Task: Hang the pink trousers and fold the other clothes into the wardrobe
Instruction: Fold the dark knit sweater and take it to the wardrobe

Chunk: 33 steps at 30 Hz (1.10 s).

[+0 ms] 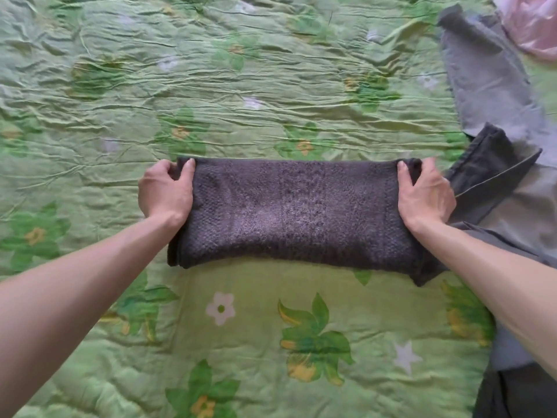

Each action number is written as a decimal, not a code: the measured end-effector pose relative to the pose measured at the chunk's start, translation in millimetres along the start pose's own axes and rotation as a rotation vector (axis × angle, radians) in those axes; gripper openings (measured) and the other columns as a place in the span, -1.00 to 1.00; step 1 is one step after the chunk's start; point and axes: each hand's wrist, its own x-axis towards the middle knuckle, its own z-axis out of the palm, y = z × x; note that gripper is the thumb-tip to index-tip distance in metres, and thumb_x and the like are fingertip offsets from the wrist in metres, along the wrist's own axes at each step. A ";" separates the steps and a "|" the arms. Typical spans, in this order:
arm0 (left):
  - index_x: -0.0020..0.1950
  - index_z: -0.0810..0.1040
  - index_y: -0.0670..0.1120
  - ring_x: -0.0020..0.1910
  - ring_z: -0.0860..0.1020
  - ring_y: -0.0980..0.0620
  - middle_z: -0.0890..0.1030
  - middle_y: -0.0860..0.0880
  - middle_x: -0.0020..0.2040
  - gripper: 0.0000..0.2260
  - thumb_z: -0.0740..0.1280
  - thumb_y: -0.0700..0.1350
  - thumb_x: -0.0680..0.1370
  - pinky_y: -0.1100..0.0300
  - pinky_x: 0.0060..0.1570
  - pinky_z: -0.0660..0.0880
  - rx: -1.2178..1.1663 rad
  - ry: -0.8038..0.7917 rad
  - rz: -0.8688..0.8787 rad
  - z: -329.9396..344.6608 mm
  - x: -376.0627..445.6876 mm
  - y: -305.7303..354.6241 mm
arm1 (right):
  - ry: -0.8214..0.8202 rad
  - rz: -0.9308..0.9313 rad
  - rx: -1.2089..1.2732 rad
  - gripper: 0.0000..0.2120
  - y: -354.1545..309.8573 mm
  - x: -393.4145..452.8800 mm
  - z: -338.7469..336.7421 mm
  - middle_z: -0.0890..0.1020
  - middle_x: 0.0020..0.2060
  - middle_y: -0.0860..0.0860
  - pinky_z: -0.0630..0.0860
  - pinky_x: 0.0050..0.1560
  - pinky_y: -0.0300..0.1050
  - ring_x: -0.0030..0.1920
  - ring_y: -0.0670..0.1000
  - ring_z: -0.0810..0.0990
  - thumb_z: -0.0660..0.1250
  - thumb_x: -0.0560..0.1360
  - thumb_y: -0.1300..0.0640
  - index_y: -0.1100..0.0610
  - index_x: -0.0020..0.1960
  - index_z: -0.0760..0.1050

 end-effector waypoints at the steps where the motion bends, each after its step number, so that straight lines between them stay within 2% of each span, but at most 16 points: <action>1: 0.09 0.59 -0.14 0.05 0.63 -0.19 0.67 -0.15 0.05 -0.63 0.30 0.18 0.65 0.04 -0.04 0.44 0.028 0.002 -0.002 -0.1 -1.8 5.3 | 0.011 -0.015 0.010 -0.58 0.5 -0.9 1.9 0.61 0.11 0.31 0.46 0.01 0.12 0.12 0.34 0.61 0.17 0.68 -0.18 0.19 0.22 0.42; 3: 0.25 0.47 -0.12 0.18 0.51 -0.14 0.55 -0.15 0.20 -0.68 0.26 0.10 0.67 -0.03 0.13 0.42 0.102 0.045 0.160 -3.6 -11.7 15.4 | 0.071 -0.093 0.015 -0.59 0.2 -5.8 4.4 0.49 0.22 0.27 0.43 0.18 0.17 0.24 0.29 0.51 0.20 0.67 -0.13 0.20 0.29 0.39; 5: 0.33 0.43 -0.13 0.22 0.41 -0.12 0.46 -0.15 0.25 -0.70 0.25 0.01 0.67 -0.02 0.23 0.35 0.122 0.067 0.479 -7.5 -31.6 27.4 | 0.161 -0.244 -0.017 -0.58 -7.5 -17.6 5.4 0.41 0.31 0.25 0.38 0.26 0.18 0.30 0.23 0.41 0.20 0.67 -0.08 0.19 0.39 0.37; 7: 0.37 0.47 -0.14 0.29 0.39 -0.12 0.47 -0.15 0.30 -0.67 0.23 0.02 0.68 -0.01 0.29 0.32 0.148 -0.047 0.720 -2.2 -63.4 38.4 | 0.151 -0.479 -0.003 -0.58 -22.3 -39.3 8.7 0.40 0.37 0.22 0.38 0.31 0.17 0.33 0.19 0.39 0.19 0.69 -0.06 0.18 0.42 0.41; 9: 0.51 0.42 -0.12 0.48 0.34 -0.14 0.44 -0.15 0.47 -0.52 0.14 0.13 0.70 -0.07 0.48 0.27 0.249 -0.206 0.795 14.7 -96.7 41.6 | 0.001 -0.672 0.009 -0.53 -32.5 -65.0 18.6 0.40 0.46 0.17 0.32 0.46 0.16 0.44 0.17 0.38 0.14 0.71 -0.11 0.16 0.48 0.43; 12: 0.67 0.23 -0.03 0.67 0.14 -0.17 0.24 -0.13 0.67 -0.38 0.04 0.25 0.68 -0.18 0.62 0.06 0.438 -0.264 0.823 36.7 -113.8 30.1 | -0.145 -0.720 -0.100 -0.41 -26.3 -84.4 30.5 0.27 0.62 0.05 0.10 0.61 0.16 0.63 0.10 0.18 -0.02 0.71 -0.22 0.04 0.64 0.24; 17: 0.72 0.07 0.06 0.70 -0.05 -0.17 0.05 -0.08 0.72 -0.26 0.05 0.39 0.61 -0.36 0.59 -0.11 0.560 -0.209 0.866 35.3 -80.4 0.2 | -0.106 -0.624 -0.289 -0.30 16.1 -65.5 20.2 0.11 0.68 -0.02 -0.07 0.63 0.23 0.67 0.05 0.04 -0.10 0.64 -0.38 -0.08 0.69 0.04; 20: 0.72 0.08 0.06 0.70 -0.12 -0.18 0.00 -0.08 0.73 -0.22 0.09 0.42 0.58 -0.34 0.60 -0.13 0.471 -0.162 0.812 35.8 -74.1 -5.7 | -0.121 -0.561 -0.246 -0.27 36.5 -63.6 20.1 0.04 0.69 -0.05 -0.04 0.62 0.27 0.68 0.01 -0.04 -0.07 0.62 -0.40 -0.09 0.69 0.00; 22: 0.71 0.12 0.04 0.70 -0.13 -0.18 0.00 -0.09 0.72 -0.24 0.12 0.38 0.59 -0.28 0.62 -0.13 0.335 -0.098 0.676 37.4 -69.5 -10.2 | -0.170 -0.540 -0.136 -0.25 42.1 -61.2 24.4 0.00 0.69 -0.04 0.11 0.61 0.23 0.68 -0.01 -0.09 -0.06 0.61 -0.40 -0.07 0.70 0.00; 24: 0.70 0.17 0.04 0.70 -0.09 -0.14 0.05 -0.07 0.72 -0.28 0.14 0.33 0.60 -0.26 0.63 -0.11 0.230 -0.070 0.556 39.0 -65.7 -15.3 | -0.207 -0.539 -0.070 -0.24 43.1 -57.0 28.8 -0.02 0.69 -0.05 0.15 0.61 0.18 0.68 -0.02 -0.13 -0.05 0.60 -0.41 -0.07 0.70 -0.01; 27: 0.70 0.16 0.07 0.70 -0.06 -0.10 0.06 -0.05 0.72 -0.28 0.11 0.34 0.59 -0.23 0.64 -0.11 0.255 -0.143 0.495 43.0 -62.1 -14.5 | -0.249 -0.542 -0.052 -0.23 41.9 -52.2 30.2 -0.05 0.69 -0.07 0.12 0.62 0.17 0.67 -0.04 -0.17 -0.06 0.59 -0.42 -0.09 0.70 -0.03; 30: 0.70 0.11 0.06 0.70 -0.09 -0.14 0.01 -0.09 0.72 -0.26 0.06 0.35 0.58 -0.23 0.63 -0.15 0.346 -0.173 0.485 43.6 -63.5 -6.3 | -0.277 -0.532 -0.011 -0.24 41.6 -53.1 24.7 -0.14 0.69 -0.07 0.06 0.63 0.19 0.67 -0.06 -0.22 -0.05 0.59 -0.42 -0.13 0.69 -0.05; 33: 0.69 0.17 0.01 0.70 -0.09 -0.14 0.04 -0.15 0.71 -0.27 0.07 0.33 0.59 -0.23 0.63 -0.16 0.358 -0.128 0.494 38.1 -72.4 8.4 | -0.185 -0.504 0.036 -0.29 39.3 -60.4 20.5 -0.18 0.69 -0.03 -0.01 0.64 0.20 0.67 -0.01 -0.23 0.00 0.64 -0.34 -0.09 0.70 -0.04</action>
